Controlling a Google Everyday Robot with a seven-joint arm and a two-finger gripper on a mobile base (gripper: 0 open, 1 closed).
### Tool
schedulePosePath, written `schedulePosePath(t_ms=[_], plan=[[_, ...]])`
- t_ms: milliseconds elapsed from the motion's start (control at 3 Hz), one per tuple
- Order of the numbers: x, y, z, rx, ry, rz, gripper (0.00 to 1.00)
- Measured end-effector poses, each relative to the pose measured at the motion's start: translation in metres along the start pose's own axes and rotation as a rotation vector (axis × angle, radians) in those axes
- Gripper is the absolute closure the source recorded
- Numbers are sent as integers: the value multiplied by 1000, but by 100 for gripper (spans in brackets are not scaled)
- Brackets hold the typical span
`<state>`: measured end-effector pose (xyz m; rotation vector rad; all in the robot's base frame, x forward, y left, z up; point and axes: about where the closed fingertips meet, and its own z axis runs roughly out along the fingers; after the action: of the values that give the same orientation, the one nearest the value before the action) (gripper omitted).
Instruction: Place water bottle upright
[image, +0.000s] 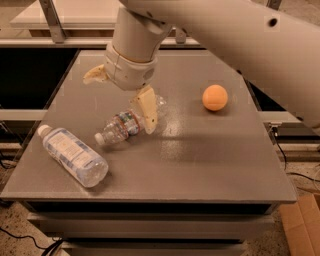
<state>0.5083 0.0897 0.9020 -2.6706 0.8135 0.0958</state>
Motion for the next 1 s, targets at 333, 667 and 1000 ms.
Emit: schedulePosePath(t_ms=[333,667,1000], plan=[[3,-3,20,-46,30,19,0],[6,-4,36,-72,87,79,0],[12,0,47,-88,160,161,0]])
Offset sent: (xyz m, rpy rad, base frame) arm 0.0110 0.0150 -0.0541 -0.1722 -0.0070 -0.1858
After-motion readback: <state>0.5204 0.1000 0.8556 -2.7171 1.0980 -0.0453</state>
